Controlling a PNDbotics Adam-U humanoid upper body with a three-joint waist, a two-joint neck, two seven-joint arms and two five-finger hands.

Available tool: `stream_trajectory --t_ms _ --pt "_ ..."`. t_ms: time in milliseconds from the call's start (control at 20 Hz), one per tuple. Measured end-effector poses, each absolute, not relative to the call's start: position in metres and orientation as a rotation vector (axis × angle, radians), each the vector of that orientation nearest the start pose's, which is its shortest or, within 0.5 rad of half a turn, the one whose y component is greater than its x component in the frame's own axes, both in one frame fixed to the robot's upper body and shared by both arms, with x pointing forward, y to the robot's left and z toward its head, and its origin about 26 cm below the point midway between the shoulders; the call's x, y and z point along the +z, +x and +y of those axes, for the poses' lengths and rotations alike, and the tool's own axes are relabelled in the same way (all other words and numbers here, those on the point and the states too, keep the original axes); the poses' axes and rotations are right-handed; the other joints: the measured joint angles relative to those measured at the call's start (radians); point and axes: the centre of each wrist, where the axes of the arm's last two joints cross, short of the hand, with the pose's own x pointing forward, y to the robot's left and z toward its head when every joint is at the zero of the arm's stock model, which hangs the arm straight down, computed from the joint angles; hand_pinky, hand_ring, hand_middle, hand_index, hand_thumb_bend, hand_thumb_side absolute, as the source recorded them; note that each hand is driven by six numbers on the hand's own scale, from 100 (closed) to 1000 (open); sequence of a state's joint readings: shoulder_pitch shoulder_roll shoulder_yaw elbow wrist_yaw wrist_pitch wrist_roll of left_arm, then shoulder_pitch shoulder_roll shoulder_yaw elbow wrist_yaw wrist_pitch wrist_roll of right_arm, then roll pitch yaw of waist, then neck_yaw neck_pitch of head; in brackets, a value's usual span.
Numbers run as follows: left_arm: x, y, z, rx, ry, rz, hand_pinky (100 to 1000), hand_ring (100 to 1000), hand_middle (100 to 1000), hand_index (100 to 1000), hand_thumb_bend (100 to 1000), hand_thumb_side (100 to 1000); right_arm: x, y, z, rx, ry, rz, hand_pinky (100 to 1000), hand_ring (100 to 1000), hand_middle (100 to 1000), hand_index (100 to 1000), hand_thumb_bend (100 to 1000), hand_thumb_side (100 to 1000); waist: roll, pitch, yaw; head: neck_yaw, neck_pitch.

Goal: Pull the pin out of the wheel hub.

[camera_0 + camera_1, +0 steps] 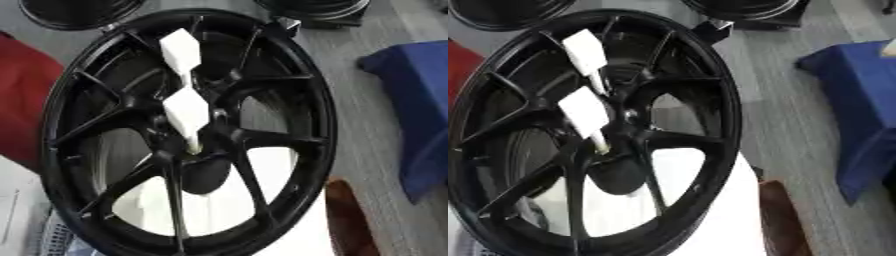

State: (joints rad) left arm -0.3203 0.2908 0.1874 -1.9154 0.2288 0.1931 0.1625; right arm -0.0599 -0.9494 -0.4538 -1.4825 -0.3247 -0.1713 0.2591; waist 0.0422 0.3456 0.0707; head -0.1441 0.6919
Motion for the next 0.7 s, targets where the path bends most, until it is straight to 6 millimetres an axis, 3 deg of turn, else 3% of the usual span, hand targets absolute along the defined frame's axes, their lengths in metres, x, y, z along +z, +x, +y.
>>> stream_trajectory --t_ms 200,600,650,700 --pt "0.199 0.312 0.305 0.118 0.148 -2.063 752 664 542 710 278 624 0.214 0.245 -0.528 0.388 -0.701 -1.836 935 800 817 917 301 226 0.000 0.000 0.005 -0.007 0.000" --pt "0.199 0.312 0.304 0.113 0.143 -2.062 752 664 541 710 279 624 0.209 0.246 -0.506 0.277 -0.772 -1.869 931 779 790 903 279 216 -0.002 0.000 0.011 -0.009 0.000" --pt "0.199 0.312 0.304 0.113 0.143 -2.063 751 664 541 710 281 623 0.209 0.247 -0.504 0.268 -0.781 -1.872 917 703 675 835 100 216 -0.002 0.000 0.011 -0.010 0.000" --pt "0.199 0.312 0.303 0.112 0.141 -2.063 751 664 541 710 281 623 0.208 0.248 -0.501 0.260 -0.785 -1.882 917 702 674 834 100 224 -0.002 0.000 0.016 -0.015 0.000"
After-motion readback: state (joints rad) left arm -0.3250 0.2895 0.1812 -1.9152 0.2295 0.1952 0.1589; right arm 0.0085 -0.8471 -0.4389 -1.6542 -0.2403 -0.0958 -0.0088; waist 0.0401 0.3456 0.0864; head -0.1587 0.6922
